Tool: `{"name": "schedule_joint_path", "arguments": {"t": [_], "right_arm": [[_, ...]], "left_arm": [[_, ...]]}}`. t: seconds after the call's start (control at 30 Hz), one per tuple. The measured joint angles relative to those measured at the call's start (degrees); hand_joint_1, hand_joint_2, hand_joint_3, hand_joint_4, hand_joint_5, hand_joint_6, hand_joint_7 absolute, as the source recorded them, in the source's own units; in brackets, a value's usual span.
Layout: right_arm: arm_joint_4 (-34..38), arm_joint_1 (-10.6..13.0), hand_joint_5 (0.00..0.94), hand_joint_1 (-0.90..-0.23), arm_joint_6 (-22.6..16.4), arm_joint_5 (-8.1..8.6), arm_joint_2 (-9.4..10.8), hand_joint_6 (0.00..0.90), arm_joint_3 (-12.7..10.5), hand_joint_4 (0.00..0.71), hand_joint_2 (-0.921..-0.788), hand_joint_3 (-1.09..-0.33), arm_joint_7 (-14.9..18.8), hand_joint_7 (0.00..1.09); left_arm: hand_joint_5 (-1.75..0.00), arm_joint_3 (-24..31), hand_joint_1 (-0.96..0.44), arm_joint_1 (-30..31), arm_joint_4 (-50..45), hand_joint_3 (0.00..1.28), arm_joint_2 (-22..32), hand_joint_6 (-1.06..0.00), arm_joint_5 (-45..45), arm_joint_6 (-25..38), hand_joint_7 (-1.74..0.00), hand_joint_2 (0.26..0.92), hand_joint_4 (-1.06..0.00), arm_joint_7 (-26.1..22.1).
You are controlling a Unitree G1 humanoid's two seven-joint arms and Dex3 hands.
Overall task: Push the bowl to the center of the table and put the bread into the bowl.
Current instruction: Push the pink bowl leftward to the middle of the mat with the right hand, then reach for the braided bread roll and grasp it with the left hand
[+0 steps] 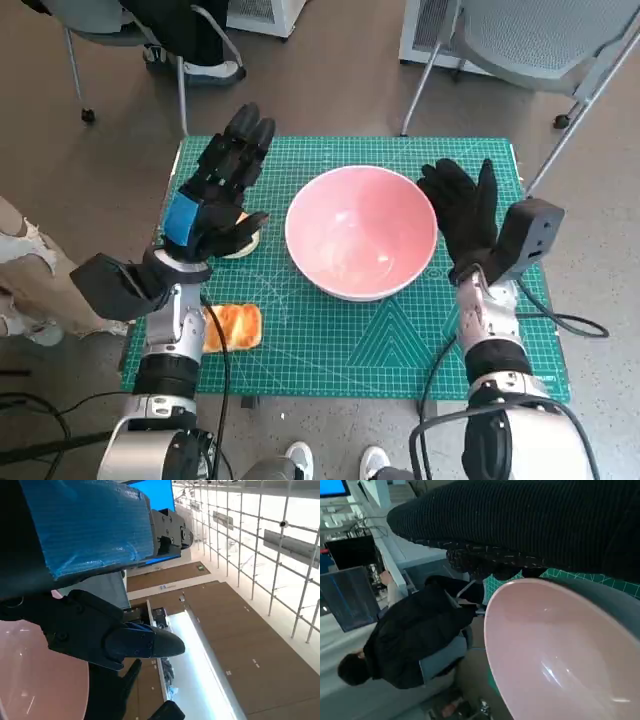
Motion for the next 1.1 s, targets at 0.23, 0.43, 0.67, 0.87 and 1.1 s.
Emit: {"name": "schedule_joint_path", "arguments": {"t": [0.23,0.43,0.67,0.87,1.1], "right_arm": [[0.0,0.0,0.002,-0.662,0.0,-0.09,-0.4,0.218,0.1,0.170,-0.921,-0.764,0.7,0.10],[-0.5,0.0,0.008,-0.705,-0.7,-0.25,-1.9,0.227,0.7,0.183,-0.921,-0.754,0.9,0.10],[-4.0,-0.1,0.012,-0.671,-6.6,-1.89,-3.6,0.224,3.2,0.200,-0.921,-0.796,-0.5,0.10],[-11.0,0.4,0.008,-0.651,-15.5,-2.15,-2.9,0.205,5.3,0.201,-0.921,-0.844,0.5,0.09],[-20.5,3.2,0.006,-0.684,-23.1,0.69,0.0,0.208,7.6,0.199,-0.921,-0.822,7.9,0.10]], "left_arm": [[0.00,-0.3,-0.65,0.4,-0.7,0.23,0.0,-0.19,0.0,0.0,0.00,0.921,-0.05,0.7],[0.00,-0.4,-0.65,1.5,-2.3,0.23,0.0,-0.20,0.0,0.8,-0.01,0.921,-0.05,0.9],[0.00,-0.4,-0.65,2.6,-4.5,0.23,0.0,-0.20,-0.3,2.1,-0.01,0.921,-0.05,1.1],[0.00,-0.6,-0.65,3.0,-6.6,0.23,-0.1,-0.20,-0.6,3.2,0.00,0.921,-0.05,1.8],[0.00,-1.5,-0.65,3.3,-8.6,0.22,-1.2,-0.19,-0.8,4.4,0.00,0.921,-0.05,2.5]]}}
